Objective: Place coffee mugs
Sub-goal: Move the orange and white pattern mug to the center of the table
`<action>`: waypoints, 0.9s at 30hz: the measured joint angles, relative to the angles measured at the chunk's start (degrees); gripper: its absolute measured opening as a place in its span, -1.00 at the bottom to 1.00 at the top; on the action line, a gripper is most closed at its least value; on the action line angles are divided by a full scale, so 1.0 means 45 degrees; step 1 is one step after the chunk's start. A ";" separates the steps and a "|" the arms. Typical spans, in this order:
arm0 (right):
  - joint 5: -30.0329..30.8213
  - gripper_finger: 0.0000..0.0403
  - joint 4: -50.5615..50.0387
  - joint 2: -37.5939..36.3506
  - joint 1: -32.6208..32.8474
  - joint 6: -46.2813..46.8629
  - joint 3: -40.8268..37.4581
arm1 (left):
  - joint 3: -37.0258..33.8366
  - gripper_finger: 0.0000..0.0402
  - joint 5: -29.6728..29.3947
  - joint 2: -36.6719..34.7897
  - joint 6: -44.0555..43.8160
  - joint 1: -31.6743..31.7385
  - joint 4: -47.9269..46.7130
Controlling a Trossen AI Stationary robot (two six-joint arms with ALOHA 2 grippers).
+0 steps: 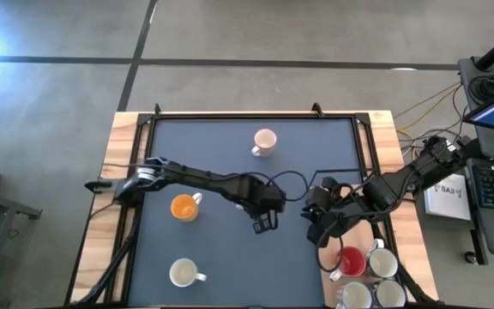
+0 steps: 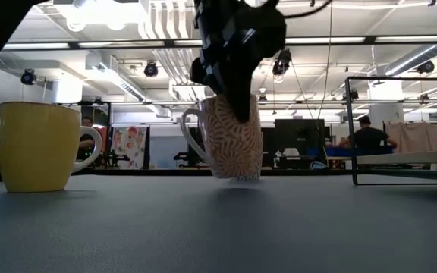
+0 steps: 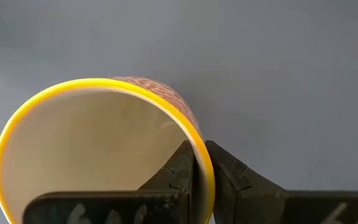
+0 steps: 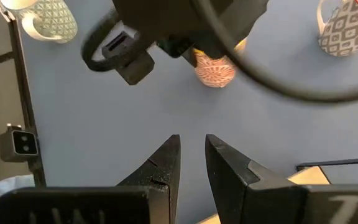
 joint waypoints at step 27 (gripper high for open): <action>0.0000 -0.67 -0.0555 0.0000 0.0000 -0.0350 -0.0002 | 0.3060 -0.44 -0.1665 0.0392 0.0304 -0.0440 -0.4245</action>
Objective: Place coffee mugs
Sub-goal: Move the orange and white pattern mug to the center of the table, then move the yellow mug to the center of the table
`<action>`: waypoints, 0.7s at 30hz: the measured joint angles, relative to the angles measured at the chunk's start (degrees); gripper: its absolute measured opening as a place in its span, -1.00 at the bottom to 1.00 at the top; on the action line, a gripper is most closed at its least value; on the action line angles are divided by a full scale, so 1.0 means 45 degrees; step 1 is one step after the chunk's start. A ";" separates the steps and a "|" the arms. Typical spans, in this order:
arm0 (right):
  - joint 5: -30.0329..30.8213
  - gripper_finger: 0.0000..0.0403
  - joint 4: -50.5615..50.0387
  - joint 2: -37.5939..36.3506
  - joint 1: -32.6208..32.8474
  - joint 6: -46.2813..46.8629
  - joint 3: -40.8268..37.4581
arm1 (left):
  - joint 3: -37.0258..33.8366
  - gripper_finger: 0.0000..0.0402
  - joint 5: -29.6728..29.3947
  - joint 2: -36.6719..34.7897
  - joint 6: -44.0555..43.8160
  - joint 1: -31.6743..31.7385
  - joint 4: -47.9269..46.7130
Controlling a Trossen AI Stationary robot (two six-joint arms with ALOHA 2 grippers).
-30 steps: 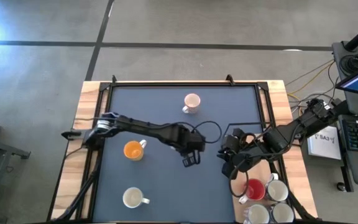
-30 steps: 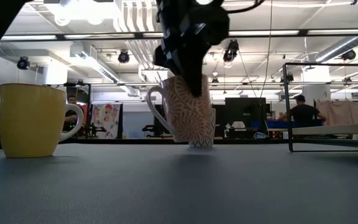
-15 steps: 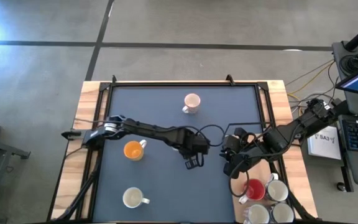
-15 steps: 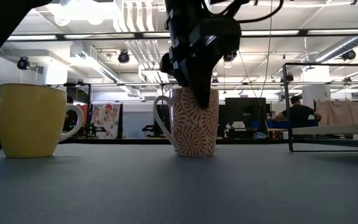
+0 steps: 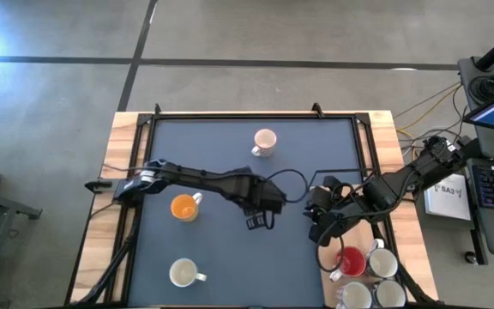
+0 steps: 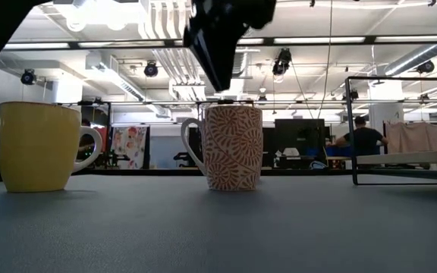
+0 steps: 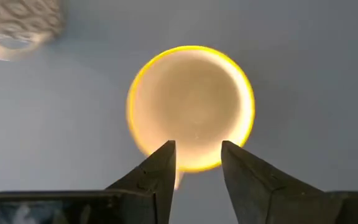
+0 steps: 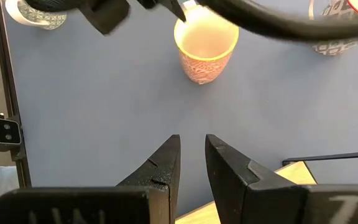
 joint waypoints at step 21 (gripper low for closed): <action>0.0009 -0.67 -0.0363 0.0000 0.0000 -0.0038 -0.0399 | -0.8333 -0.43 0.1487 -0.5645 -0.6632 -0.2141 -0.0161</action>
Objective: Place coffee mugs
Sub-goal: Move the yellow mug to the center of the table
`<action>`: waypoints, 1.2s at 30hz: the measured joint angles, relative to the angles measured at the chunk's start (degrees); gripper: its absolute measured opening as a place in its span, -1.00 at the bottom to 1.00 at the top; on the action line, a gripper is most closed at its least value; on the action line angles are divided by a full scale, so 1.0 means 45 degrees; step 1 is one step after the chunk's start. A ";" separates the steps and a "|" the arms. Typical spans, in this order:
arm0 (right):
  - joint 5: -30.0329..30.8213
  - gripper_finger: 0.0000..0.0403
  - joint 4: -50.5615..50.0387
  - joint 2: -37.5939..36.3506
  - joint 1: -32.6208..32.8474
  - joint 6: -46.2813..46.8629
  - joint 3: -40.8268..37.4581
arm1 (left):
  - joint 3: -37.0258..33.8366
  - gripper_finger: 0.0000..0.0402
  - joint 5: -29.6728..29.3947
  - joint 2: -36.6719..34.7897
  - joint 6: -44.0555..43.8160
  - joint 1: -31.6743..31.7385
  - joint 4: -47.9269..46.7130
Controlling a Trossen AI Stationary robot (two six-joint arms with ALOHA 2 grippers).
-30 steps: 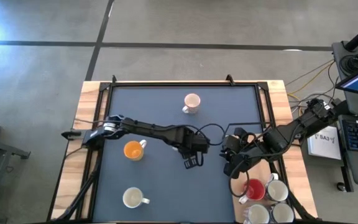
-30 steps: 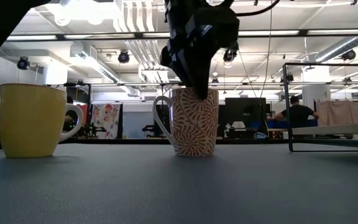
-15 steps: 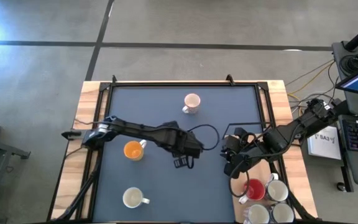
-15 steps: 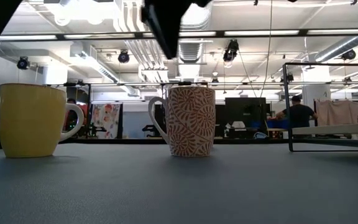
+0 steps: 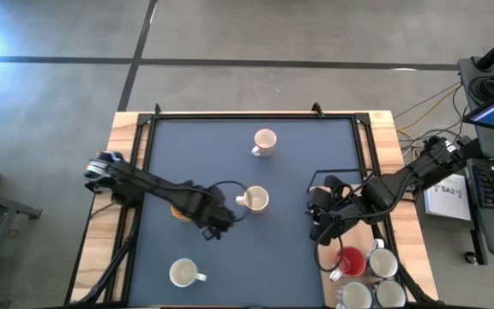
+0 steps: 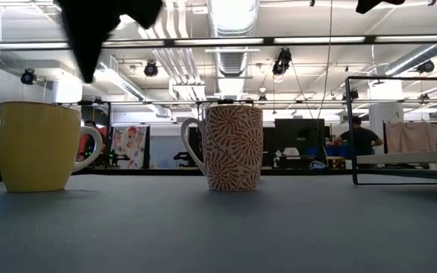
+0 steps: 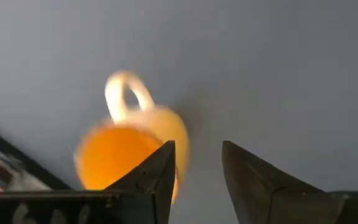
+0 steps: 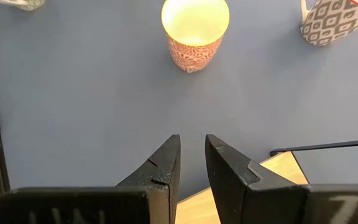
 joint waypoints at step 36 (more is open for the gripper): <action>0.0004 -0.67 0.0263 0.0000 0.0000 0.0769 -0.0351 | -0.3409 -0.43 -0.0327 -0.2680 -0.3592 -0.0547 0.2363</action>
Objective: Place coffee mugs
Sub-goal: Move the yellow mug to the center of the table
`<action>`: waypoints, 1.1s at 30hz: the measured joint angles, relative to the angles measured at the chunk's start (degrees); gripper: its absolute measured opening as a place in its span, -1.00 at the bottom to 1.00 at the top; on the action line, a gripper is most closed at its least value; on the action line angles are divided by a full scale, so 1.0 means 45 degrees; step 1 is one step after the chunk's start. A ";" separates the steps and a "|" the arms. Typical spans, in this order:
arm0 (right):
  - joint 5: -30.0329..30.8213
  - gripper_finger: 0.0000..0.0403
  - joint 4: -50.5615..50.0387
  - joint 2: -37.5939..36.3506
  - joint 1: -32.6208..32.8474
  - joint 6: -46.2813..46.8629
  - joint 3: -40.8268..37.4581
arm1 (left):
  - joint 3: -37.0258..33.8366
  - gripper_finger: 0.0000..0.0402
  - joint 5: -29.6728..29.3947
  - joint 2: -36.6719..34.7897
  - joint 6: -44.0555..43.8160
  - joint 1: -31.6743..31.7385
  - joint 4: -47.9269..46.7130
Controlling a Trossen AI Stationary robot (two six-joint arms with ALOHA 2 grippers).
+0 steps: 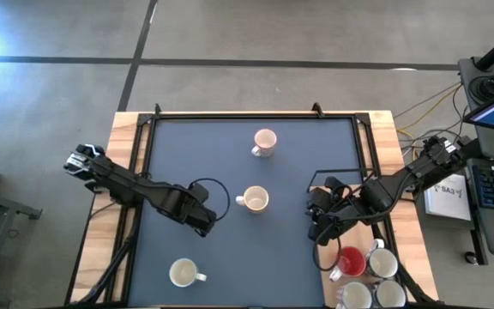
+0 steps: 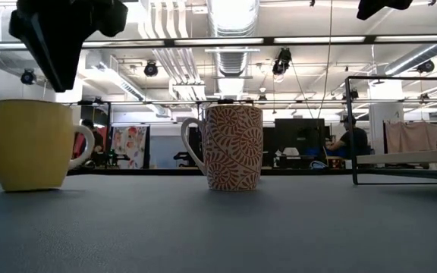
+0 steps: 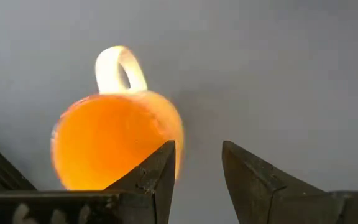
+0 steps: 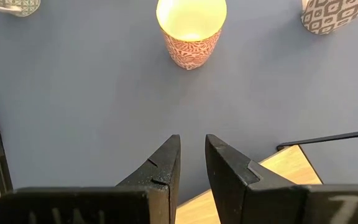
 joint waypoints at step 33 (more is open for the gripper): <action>0.0089 -0.67 0.0036 0.0000 0.0000 -0.0421 -0.0024 | -0.1963 -0.97 0.0112 0.0000 -0.1182 -0.0102 0.4327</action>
